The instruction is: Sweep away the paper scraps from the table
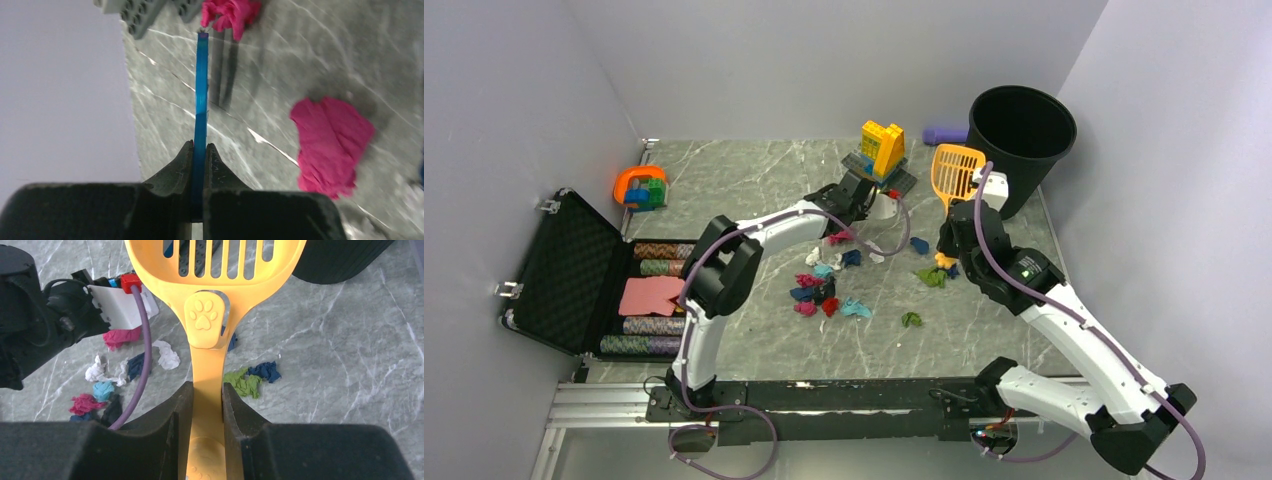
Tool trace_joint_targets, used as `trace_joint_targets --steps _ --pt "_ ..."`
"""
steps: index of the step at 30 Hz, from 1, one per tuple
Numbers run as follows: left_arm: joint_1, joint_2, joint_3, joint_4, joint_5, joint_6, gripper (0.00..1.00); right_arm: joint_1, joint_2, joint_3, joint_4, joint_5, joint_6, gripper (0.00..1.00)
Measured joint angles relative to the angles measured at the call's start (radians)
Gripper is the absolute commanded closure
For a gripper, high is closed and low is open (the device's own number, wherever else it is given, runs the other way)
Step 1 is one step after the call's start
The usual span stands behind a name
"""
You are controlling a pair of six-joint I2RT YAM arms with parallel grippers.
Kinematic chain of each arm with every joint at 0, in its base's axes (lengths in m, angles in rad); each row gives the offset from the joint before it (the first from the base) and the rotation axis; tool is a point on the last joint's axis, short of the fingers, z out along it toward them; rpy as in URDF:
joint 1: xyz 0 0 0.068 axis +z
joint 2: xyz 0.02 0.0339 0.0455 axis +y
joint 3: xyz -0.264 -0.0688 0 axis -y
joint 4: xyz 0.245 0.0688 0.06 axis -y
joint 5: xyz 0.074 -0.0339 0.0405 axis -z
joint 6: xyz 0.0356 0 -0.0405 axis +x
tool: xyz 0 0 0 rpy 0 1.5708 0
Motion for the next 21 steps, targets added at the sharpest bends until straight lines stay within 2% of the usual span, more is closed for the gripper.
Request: trace_joint_targets --steps 9,13,15,21 --pt "-0.008 0.051 0.041 0.168 -0.065 0.077 1.0 -0.029 -0.005 0.0 0.001 -0.027 -0.019 1.0" --pt "-0.023 0.053 0.041 0.178 -0.049 0.093 1.0 -0.032 0.0 0.0 0.001 -0.036 -0.024 1.0" --pt "-0.031 0.054 0.045 0.136 -0.021 0.093 1.0 -0.033 0.0 0.0 0.0 -0.042 -0.024 1.0" --pt "-0.051 0.052 0.096 -0.135 0.124 0.04 1.0 -0.039 -0.003 0.0 0.0 -0.05 -0.024 1.0"
